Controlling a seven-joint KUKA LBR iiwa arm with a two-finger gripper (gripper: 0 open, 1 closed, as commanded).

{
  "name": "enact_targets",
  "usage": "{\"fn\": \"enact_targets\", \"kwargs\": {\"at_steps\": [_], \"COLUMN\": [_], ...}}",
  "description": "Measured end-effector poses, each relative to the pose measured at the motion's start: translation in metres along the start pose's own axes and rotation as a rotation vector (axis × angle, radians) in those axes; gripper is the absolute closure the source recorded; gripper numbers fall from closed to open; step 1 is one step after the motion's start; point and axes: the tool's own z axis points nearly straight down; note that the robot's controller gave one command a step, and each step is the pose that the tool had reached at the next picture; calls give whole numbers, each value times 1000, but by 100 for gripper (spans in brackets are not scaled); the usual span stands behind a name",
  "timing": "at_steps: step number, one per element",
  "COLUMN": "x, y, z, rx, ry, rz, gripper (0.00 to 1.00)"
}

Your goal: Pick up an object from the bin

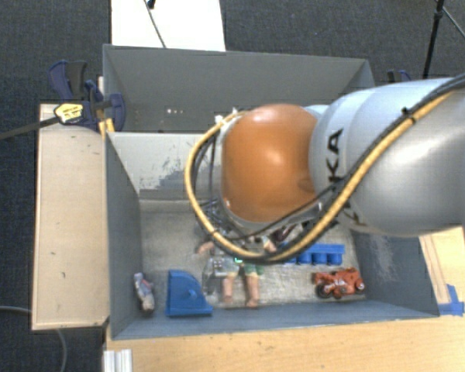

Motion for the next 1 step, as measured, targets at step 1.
{"fn": "enact_targets", "kwargs": {"at_steps": [1], "x": [-2], "y": [-1], "z": [-3], "rx": [-2], "ry": [-7], "rz": [4], "gripper": [0]}}
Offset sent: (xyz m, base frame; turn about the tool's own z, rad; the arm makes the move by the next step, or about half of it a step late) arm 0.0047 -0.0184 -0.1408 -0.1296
